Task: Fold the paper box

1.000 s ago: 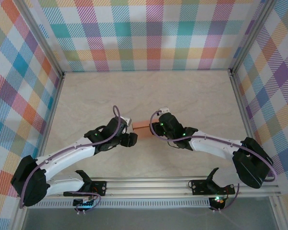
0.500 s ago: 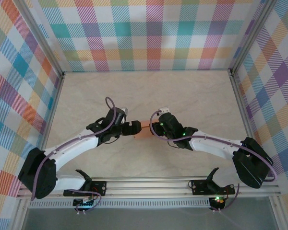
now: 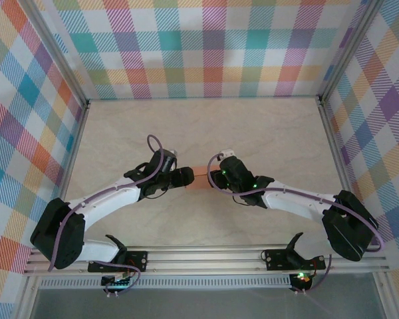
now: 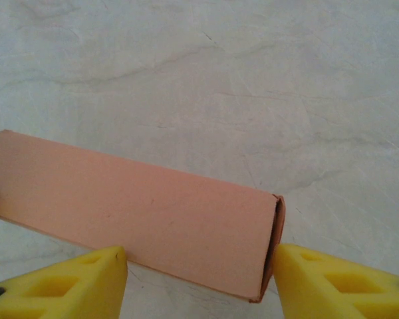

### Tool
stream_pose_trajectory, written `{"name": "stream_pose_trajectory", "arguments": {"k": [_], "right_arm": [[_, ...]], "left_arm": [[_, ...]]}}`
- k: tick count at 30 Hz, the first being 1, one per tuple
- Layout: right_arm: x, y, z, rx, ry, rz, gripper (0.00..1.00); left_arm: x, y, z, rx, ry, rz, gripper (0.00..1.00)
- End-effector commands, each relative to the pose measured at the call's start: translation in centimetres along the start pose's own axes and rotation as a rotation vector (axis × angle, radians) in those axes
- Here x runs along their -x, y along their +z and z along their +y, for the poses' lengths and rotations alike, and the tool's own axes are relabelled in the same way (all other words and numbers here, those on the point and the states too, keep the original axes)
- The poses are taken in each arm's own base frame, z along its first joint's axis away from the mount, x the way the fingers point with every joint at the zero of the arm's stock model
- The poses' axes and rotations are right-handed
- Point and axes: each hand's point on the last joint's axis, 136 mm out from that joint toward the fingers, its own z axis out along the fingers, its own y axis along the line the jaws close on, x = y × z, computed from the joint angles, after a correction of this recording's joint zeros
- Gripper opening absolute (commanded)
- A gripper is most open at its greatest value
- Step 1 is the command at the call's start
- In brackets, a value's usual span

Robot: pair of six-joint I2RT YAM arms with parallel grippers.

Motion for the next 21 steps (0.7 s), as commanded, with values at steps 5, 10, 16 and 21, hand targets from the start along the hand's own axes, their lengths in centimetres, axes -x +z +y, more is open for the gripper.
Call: {"name": "stream_pose_trajectory", "arguments": {"k": [5,10,16,21], "right_arm": [[3.8,-2.5,1.2,0.073,0.053,0.024,0.63],[4.3,-1.7,-1.0,0.076,0.212,0.12,0.64],[2.3,-0.3,-2.5,0.071,0.283,0.209,0.52],[-0.3,0.6,-3.0,0.054,0.296,0.267,0.43]], "left_arm": [[-2.2,0.4,3.8,0.141,-0.008,0.08,0.74],[-2.2,0.6,3.7,0.133,-0.009,0.078,0.74],[-2.3,0.7,3.4,0.119,-0.012,0.084,0.69],[-2.3,0.5,3.4,0.121,-0.008,0.082,0.64]]}}
